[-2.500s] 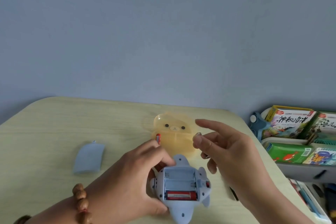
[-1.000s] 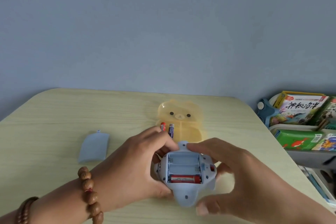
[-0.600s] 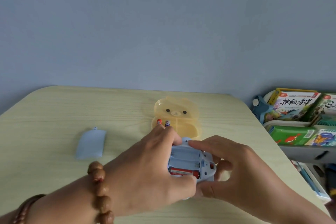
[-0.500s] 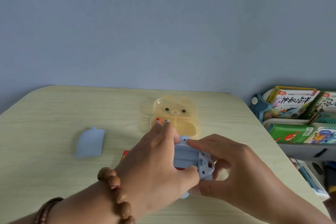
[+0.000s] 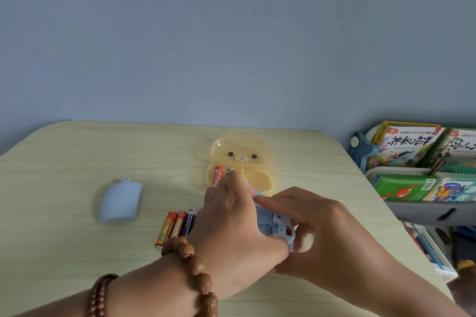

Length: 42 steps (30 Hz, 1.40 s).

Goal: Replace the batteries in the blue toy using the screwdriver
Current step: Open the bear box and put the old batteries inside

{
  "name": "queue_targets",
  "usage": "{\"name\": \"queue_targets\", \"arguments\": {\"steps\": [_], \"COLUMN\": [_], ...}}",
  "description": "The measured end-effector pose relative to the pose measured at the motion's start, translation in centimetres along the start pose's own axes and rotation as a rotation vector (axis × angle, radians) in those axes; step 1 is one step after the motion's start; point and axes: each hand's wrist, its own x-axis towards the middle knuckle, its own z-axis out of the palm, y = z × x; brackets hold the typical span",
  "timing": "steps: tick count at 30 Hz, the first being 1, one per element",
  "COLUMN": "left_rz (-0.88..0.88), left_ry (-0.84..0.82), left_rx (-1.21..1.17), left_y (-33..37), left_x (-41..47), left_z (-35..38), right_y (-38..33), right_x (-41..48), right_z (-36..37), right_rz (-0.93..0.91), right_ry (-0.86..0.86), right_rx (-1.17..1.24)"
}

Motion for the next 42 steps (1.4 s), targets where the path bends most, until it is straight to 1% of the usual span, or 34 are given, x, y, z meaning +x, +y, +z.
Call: {"name": "queue_targets", "arguments": {"steps": [3, 6, 9, 19, 25, 33, 37, 42], "left_rz": [-0.026, 0.001, 0.017, -0.034, 0.046, 0.192, 0.176, 0.155], "left_ry": [-0.01, 0.011, -0.006, -0.018, 0.028, -0.039, -0.069, 0.022], "left_rx": [-0.014, -0.022, 0.004, 0.035, 0.041, 0.088, 0.04, 0.0], "left_y": [-0.1, -0.4, -0.7, 0.5, 0.3, -1.2, -1.8, -2.3], "left_x": [0.0, -0.1, -0.4, -0.3, -0.9, -1.3, -1.4, -1.3], "left_z": [-0.1, -0.3, -0.6, 0.1, -0.2, 0.0, -0.4, -0.8], "right_y": [0.1, 0.2, 0.3, 0.1, 0.3, 0.5, 0.7, 0.5], "right_x": [0.0, 0.0, 0.0, 0.0, 0.0, 0.0, -0.2, -0.3], "right_z": [0.1, 0.1, -0.1, 0.0, 0.0, 0.1, 0.1, 0.1], "right_rz": [0.006, 0.018, 0.03, -0.021, -0.01, 0.011, 0.038, 0.071], "right_ry": [-0.003, -0.012, -0.025, -0.012, -0.011, -0.019, -0.031, -0.046], "right_rx": [0.028, 0.052, 0.053, 0.006, 0.032, 0.08, 0.092, 0.12]}}
